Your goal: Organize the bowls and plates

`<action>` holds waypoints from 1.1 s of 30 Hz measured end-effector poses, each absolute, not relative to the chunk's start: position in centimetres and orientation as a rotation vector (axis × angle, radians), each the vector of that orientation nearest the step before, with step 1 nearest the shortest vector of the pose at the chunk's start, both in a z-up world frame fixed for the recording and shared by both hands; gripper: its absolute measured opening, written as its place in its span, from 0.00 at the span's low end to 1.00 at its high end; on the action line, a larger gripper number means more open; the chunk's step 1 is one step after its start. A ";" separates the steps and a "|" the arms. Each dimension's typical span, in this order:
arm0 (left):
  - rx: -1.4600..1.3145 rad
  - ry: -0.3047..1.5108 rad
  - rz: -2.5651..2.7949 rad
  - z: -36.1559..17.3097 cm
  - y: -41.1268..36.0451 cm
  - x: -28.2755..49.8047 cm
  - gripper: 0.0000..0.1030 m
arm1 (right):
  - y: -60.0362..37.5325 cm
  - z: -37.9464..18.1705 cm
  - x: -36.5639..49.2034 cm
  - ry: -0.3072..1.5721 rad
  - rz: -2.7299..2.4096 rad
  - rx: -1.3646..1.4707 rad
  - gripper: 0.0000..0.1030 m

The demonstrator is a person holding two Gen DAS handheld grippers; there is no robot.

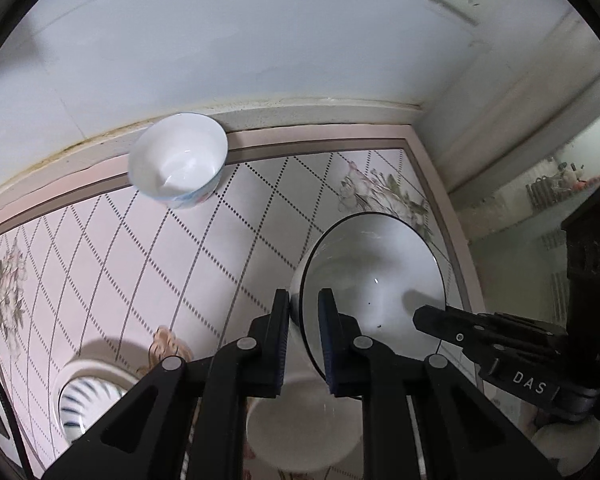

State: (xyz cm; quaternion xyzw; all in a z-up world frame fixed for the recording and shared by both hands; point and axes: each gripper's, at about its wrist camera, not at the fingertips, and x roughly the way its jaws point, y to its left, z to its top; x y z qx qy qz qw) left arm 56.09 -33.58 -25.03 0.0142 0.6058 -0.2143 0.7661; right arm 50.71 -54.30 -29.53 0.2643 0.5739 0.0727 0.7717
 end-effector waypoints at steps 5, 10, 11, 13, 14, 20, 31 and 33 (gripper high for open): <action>0.037 1.309 -0.478 -23.9 -32.2 53.5 0.12 | -52.8 -28.4 47.4 1.252 0.189 0.579 0.14; 0.023 1.328 -0.475 -23.8 -30.8 51.4 0.12 | -51.6 -28.8 45.0 1.275 0.209 0.587 0.14; 0.023 1.334 -0.474 -24.0 -30.6 51.1 0.12 | -51.4 -29.0 44.6 1.282 0.214 0.592 0.14; 0.023 1.347 -0.466 -24.5 -30.1 50.5 0.12 | -50.8 -29.7 43.8 1.301 0.223 0.593 0.14; 0.023 1.357 -0.463 -24.9 -29.8 50.1 0.12 | -50.5 -30.0 43.4 1.309 0.227 0.598 0.14; 0.026 1.418 -0.437 -27.6 -28.9 48.7 0.12 | -49.6 -32.2 42.5 1.359 0.238 0.595 0.14; 0.051 1.476 -0.406 -30.7 -28.4 47.9 0.12 | -48.5 -34.5 42.5 1.422 0.245 0.548 0.14; 0.049 1.487 -0.405 -31.0 -28.3 47.9 0.12 | -48.4 -34.7 42.6 1.432 0.248 0.546 0.14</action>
